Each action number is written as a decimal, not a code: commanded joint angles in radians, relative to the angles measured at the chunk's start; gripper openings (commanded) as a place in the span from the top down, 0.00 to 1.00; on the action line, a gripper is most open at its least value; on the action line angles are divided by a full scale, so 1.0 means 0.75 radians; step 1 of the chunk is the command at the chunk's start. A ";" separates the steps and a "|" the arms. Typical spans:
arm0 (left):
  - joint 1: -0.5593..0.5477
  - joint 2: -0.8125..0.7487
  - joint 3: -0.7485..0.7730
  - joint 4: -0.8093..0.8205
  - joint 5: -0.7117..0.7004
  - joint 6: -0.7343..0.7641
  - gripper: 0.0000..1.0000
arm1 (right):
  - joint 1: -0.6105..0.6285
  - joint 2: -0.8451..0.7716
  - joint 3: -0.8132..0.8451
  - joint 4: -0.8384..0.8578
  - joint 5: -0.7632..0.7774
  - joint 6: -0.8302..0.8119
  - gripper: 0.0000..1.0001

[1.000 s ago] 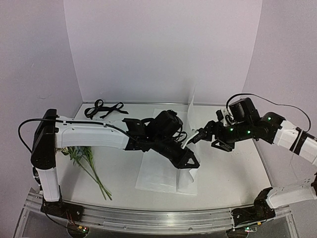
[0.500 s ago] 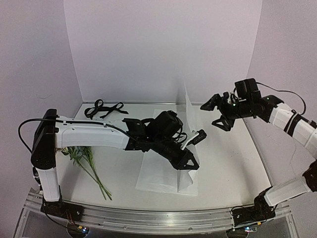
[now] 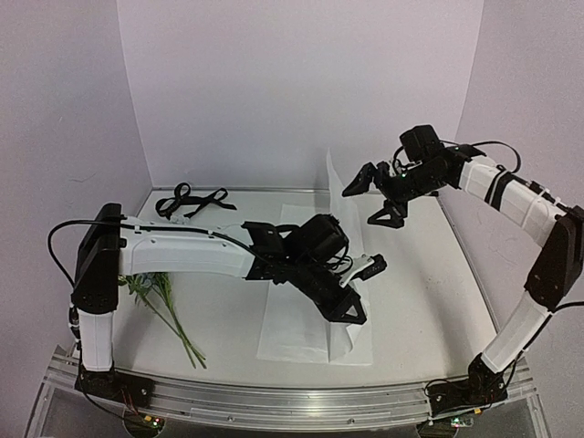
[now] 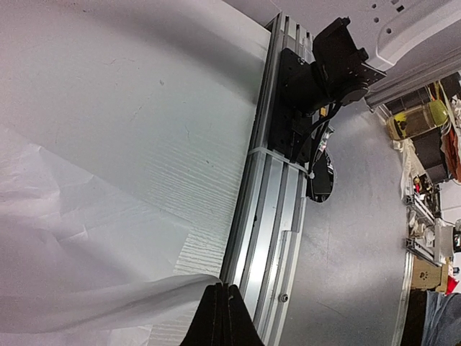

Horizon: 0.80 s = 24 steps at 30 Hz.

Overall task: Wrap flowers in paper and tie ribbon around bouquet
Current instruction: Pass from the left arm to the right

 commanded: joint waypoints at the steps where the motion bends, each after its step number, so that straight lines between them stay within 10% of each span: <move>1: -0.012 0.027 0.090 -0.027 0.026 0.049 1.00 | 0.067 0.079 0.128 -0.189 -0.096 -0.176 0.02; 18: -0.033 0.032 0.115 -0.071 0.017 0.076 1.00 | 0.289 0.288 0.273 -0.611 -0.083 -0.519 0.09; 24: -0.037 -0.010 0.069 -0.053 -0.009 0.070 1.00 | 0.325 0.392 0.323 -0.720 -0.034 -0.546 0.39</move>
